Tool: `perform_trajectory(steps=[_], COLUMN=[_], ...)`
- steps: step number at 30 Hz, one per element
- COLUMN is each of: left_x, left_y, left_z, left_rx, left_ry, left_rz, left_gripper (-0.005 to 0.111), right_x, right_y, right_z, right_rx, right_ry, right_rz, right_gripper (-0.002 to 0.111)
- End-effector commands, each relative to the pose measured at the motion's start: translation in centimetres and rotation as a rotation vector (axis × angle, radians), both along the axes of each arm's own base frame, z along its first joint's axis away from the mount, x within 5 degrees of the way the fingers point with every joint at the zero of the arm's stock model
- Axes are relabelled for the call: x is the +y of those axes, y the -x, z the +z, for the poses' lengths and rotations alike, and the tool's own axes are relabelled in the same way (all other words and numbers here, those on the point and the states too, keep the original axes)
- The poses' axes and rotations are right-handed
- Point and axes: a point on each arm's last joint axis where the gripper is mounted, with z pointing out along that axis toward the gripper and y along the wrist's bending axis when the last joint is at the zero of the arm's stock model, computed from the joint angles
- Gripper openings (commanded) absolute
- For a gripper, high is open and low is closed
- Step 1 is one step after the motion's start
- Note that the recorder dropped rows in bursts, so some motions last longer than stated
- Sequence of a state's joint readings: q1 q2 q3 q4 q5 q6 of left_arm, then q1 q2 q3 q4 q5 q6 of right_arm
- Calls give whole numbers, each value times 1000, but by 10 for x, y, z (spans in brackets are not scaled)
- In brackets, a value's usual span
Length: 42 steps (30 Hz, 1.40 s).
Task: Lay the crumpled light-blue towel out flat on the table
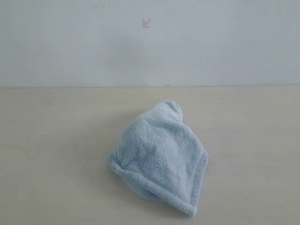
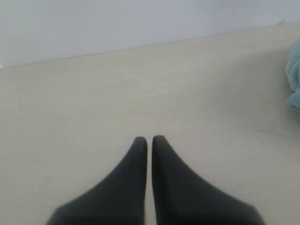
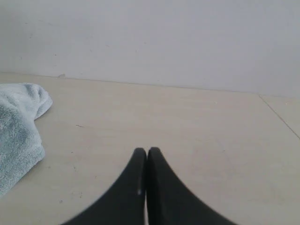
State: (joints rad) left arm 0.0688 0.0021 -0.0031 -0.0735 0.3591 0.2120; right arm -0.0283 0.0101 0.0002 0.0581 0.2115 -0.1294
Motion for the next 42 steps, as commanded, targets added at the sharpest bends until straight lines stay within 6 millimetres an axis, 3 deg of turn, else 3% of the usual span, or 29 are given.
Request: perform_trajectory(steps=[1,17,21,23,27,28,30,34,36,37,38,40,41,42], left_x=[0,0,0,0,0,0,0,0,0,0,0,0,0,0], left_y=[0,0,0,0,0,0,0,0,0,0,0,0,0,0], left_z=[-1,-1,-1,-1,-1,-1,-1,-1,-1,-1,-1,-1,-1,-1], left_rx=[-3,-3,-3,-3,-3,-3,-3,-3,-3,-3,-3,-3,-3,-3], left_ry=[16,16,16,16,16,16,16,16,16,16,16,16,16,16], left_rz=[4,4,4,4,4,4,4,4,4,4,4,4,4,4], left_gripper=[4,4,4,4,4,4,4,4,4,4,4,4,4,4], right_x=[0,0,-1,-3,-22,-27,-34,-40,-31,-21,-6,19,20,15], right_y=[0,0,-1,1,18,22,33,54,63,66,68,60,44,31], right_z=[0,0,13,32,62,66,74,90,114,127,144,158,152,148], right_rx=[-3,-3,-145,-355,-814,-893,-1073,-1347,-1378,-1363,-1304,-1067,-801,-651], right_ry=[8,8,6,-200,-1193,-1337,-1394,-1335,-1150,-918,-545,349,749,860], right_rz=[-1,-1,-9,-23,50,89,137,202,264,271,231,82,18,-7], right_gripper=[0,0,0,0,0,0,0,0,0,0,0,0,0,0])
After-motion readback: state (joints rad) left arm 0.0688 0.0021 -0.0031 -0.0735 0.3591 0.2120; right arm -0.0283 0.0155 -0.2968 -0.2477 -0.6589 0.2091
